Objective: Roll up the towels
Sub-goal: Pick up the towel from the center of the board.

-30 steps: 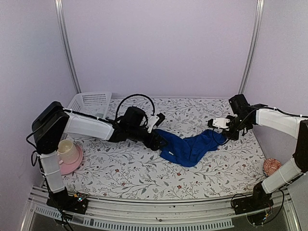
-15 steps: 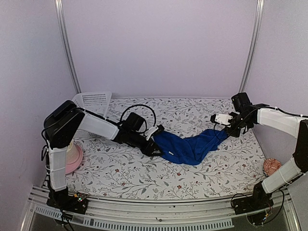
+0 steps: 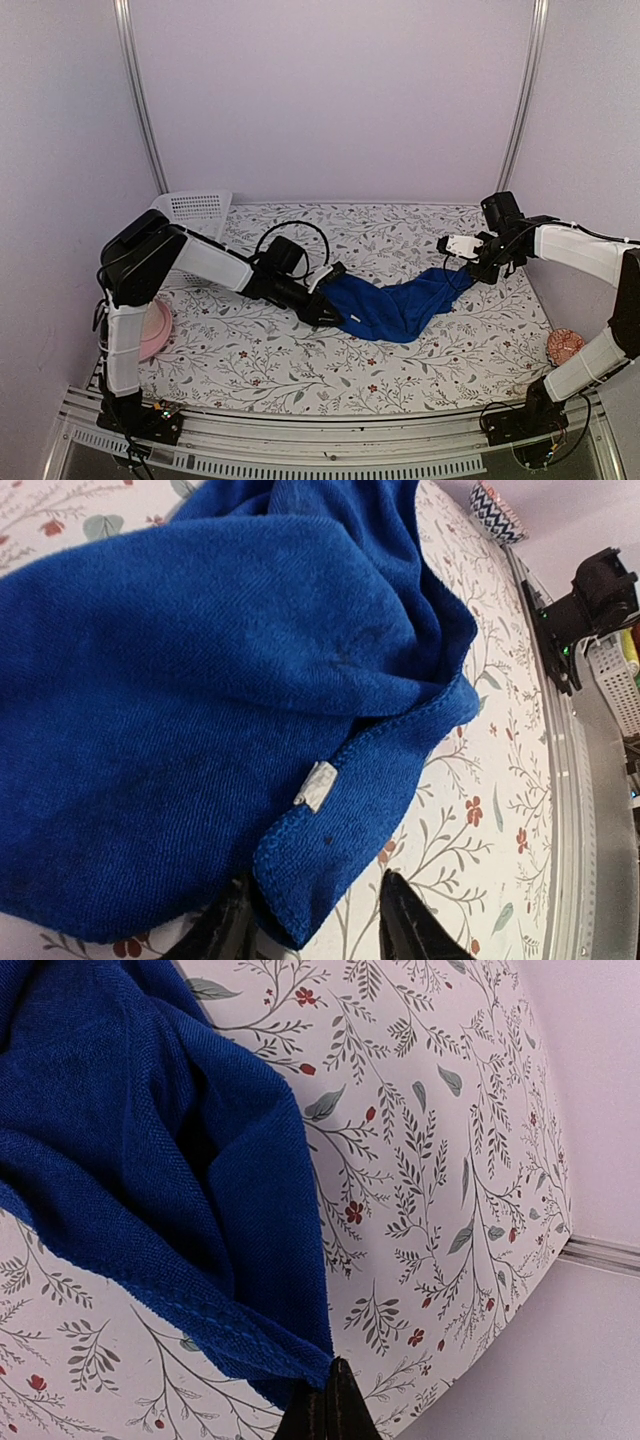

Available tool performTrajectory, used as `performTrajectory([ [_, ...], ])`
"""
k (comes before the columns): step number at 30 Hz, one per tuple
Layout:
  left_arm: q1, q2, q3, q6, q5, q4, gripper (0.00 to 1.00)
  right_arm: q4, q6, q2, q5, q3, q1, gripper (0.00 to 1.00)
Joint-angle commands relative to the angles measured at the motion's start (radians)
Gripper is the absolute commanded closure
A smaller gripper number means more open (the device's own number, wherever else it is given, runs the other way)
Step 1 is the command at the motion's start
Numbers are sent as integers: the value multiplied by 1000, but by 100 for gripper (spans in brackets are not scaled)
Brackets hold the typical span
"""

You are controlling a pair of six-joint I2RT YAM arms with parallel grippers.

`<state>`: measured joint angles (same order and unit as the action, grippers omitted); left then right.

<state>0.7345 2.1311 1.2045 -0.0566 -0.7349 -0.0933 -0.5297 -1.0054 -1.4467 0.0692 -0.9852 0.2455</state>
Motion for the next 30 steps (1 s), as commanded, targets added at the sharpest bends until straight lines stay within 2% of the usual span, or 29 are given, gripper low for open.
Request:
performTrajectory([
  [1,-2,25,19,-3,-29,6,60,19,16,-16,-3,10,-5,98],
  [8,0,30,28,-23,-28,-27,69,22,16,-29,-2,15,-4,98],
  [14,9,57,67,-13,-46,8,77,22,15,-28,-5,14,-4,98],
  [18,11,55,61,-14,-53,1,95,24,14,-34,-3,18,-4,98],
  [20,13,53,61,-13,-58,-2,100,23,14,-39,-3,19,-5,98],
  [26,13,-22,-1,-43,-28,-100,100,25,17,-44,0,17,-5,98],
  [30,14,-141,-100,-83,132,-167,100,12,19,-40,-28,0,-2,98],
])
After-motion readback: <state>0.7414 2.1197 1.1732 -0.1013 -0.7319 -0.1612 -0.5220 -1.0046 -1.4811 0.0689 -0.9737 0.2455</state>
